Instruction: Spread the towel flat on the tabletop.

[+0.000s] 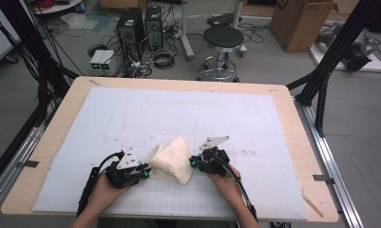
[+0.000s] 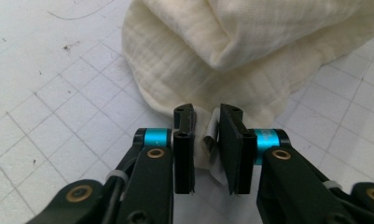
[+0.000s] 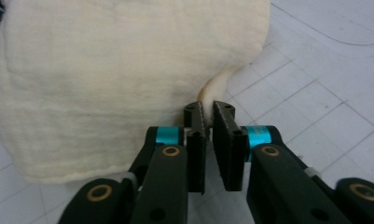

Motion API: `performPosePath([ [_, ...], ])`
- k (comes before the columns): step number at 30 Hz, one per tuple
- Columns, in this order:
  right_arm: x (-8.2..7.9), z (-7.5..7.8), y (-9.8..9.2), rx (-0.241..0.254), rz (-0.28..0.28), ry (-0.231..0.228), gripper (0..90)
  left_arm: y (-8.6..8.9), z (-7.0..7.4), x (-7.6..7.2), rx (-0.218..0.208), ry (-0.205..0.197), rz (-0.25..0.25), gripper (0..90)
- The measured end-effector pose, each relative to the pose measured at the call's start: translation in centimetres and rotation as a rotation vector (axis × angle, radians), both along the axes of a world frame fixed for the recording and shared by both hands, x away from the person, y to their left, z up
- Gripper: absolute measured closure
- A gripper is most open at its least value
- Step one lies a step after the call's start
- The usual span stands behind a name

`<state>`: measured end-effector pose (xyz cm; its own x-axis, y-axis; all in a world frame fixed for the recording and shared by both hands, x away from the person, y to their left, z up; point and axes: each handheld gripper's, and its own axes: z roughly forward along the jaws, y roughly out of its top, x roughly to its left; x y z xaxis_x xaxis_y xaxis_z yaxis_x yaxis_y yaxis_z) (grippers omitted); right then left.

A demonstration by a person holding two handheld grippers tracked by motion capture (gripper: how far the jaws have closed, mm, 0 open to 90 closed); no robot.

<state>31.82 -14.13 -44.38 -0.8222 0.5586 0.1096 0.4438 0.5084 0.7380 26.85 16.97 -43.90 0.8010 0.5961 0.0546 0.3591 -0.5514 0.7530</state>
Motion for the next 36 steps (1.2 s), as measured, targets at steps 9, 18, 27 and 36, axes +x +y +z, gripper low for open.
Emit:
performPosePath([
  [9, -0.7, 1.6, -1.8, 0.038, -0.049, -0.022, 85.1, 0.4, 0.6, -0.3, -0.029, -0.026, 0.010, 85.1],
  [18, -3.2, 3.4, -4.3, 0.040, -0.082, -0.069, 84.9, 1.5, 2.1, -1.7, -0.120, -0.060, 0.029, 85.4],
  [27, -7.6, 4.3, -6.9, 0.059, -0.108, -0.079, 84.4, 2.5, 3.3, -4.7, -0.156, -0.092, 0.041, 85.4],
  [36, -10.7, 2.7, -6.8, 0.030, -0.062, -0.013, 80.9, 2.8, 2.4, -7.5, -0.122, -0.053, 0.015, 82.2],
])
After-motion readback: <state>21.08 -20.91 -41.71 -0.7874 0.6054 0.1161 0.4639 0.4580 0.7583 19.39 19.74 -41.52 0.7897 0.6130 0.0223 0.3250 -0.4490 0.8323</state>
